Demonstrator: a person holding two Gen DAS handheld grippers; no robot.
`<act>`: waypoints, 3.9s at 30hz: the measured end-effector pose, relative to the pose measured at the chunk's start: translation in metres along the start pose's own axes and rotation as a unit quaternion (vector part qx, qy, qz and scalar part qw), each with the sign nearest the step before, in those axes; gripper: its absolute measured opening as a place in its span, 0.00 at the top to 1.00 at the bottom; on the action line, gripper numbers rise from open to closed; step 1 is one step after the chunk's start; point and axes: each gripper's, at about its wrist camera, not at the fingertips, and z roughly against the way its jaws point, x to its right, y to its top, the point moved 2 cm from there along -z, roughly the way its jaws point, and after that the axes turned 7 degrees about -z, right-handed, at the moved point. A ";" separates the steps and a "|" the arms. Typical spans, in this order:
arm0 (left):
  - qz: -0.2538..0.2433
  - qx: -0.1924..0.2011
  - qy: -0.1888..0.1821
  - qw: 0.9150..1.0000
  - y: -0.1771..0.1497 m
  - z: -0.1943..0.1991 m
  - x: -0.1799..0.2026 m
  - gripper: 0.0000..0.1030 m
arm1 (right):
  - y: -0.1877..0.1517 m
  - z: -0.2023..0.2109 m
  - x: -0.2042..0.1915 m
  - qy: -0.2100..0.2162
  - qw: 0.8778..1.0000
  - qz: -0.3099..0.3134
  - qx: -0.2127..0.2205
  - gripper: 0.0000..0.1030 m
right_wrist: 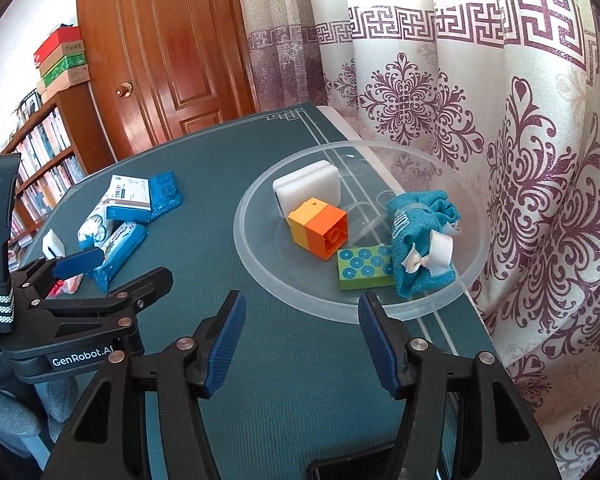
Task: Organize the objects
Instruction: 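Move both grippers back from the bowl toward the remaining items, then grasp the red Balloon glue packet with the left gripper, then lift the glue packet with the left gripper while the right grasps the cracker packet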
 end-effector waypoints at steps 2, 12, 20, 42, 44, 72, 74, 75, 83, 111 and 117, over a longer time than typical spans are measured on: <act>0.004 0.000 0.002 1.000 -0.003 0.002 -0.005 0.03 | -0.002 0.000 -0.005 0.003 1.000 0.003 -0.002 0.40; 0.018 0.002 0.010 1.000 -0.011 0.009 -0.026 0.03 | -0.011 -0.005 -0.026 0.014 1.000 0.005 -0.020 0.40; 0.032 0.000 0.014 0.999 -0.019 0.011 -0.043 0.02 | -0.017 -0.014 -0.043 0.020 0.999 0.013 -0.036 0.40; 0.121 -0.012 0.076 0.990 -0.046 0.019 -0.137 0.02 | -0.033 -0.032 -0.085 0.038 0.996 0.042 -0.069 0.40; 0.128 -0.012 0.083 0.988 -0.047 0.019 -0.146 0.02 | -0.034 -0.032 -0.086 0.040 0.996 0.044 -0.070 0.40; 0.158 -0.051 0.070 0.984 -0.056 -0.011 -0.170 0.24 | -0.038 -0.044 -0.101 0.044 0.994 0.056 -0.086 0.40; 0.152 -0.048 0.069 0.985 -0.056 -0.009 -0.167 0.30 | -0.037 -0.046 -0.103 0.047 0.993 0.056 -0.089 0.40; 0.150 -0.047 0.069 0.985 -0.057 -0.008 -0.167 0.34 | -0.036 -0.047 -0.105 0.047 0.993 0.058 -0.090 0.40; 0.163 -0.032 0.067 0.984 -0.059 0.001 -0.171 0.44 | -0.028 -0.057 -0.132 0.068 0.991 0.075 -0.092 0.40; 0.191 -0.011 0.083 0.978 -0.063 0.016 -0.180 0.45 | 0.017 -0.132 -0.209 0.106 0.987 0.063 -0.104 0.39; 0.193 -0.013 0.082 0.978 -0.064 0.016 -0.181 0.45 | 0.016 -0.138 -0.214 0.094 0.988 0.075 -0.099 0.39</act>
